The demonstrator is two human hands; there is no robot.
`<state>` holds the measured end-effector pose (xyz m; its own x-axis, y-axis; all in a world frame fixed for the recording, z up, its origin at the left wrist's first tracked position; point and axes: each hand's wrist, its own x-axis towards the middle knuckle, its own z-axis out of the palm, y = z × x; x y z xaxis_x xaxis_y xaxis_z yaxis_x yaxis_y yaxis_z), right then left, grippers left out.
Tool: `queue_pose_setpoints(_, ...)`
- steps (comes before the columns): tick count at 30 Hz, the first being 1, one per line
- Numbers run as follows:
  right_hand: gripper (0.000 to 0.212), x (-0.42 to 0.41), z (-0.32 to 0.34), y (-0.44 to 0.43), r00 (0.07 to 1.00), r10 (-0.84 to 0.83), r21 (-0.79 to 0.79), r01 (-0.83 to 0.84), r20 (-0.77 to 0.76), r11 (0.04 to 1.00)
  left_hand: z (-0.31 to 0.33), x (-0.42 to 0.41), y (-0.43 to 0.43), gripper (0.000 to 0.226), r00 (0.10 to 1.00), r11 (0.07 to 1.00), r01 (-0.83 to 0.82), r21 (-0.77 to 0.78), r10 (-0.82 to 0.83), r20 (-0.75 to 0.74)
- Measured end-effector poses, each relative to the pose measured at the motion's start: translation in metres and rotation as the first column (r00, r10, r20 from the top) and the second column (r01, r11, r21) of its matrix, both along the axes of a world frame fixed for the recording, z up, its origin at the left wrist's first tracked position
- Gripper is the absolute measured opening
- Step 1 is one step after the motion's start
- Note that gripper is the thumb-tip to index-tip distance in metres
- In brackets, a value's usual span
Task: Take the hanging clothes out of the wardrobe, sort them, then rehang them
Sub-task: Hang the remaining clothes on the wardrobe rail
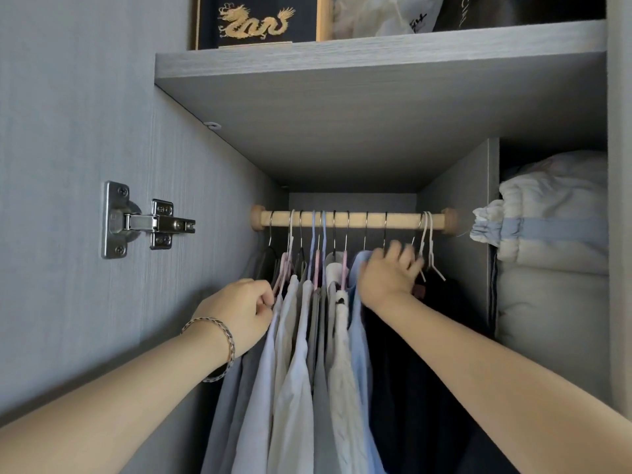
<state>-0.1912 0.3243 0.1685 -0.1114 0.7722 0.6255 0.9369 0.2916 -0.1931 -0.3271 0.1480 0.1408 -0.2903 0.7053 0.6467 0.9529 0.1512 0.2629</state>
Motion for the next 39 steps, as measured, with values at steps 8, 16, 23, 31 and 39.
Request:
queue_pose_setpoints(8, 0.055, 0.008, -0.006, 0.006, 0.973, 0.213, -0.149, -0.224, -0.087, 0.963, -0.004, 0.000, 0.013, 0.018, 1.000, 1.000, 0.004, 0.008, -0.005, 0.021)
queue_pose_setpoints(16, 0.035, 0.023, 0.003, 0.019, 0.982, 0.134, -0.081, -0.146, -0.135, 0.986, 0.000, -0.004, 0.019, 0.018, 0.999, 0.998, 0.010, 0.062, -0.012, 0.032)
queue_pose_setpoints(23, 0.035, 0.028, -0.006, 0.008, 0.977, 0.207, 0.071, -0.211, 0.054, 0.975, 0.001, 0.002, 0.023, 0.018, 0.998, 0.994, 0.063, 0.088, -0.065, 0.020)
queue_pose_setpoints(31, 0.035, 0.048, 0.018, 0.034, 0.984, -0.034, -0.082, 0.020, -0.173, 0.996, -0.001, 0.005, 0.022, 0.017, 0.997, 0.991, 0.072, 0.116, -0.074, 0.013)
queue_pose_setpoints(39, 0.034, 0.039, 0.016, 0.029, 0.998, 0.045, -0.010, -0.046, -0.050, 0.999, -0.002, 0.004, 0.020, 0.019, 0.997, 0.992, 0.073, 0.102, -0.076, 0.025)
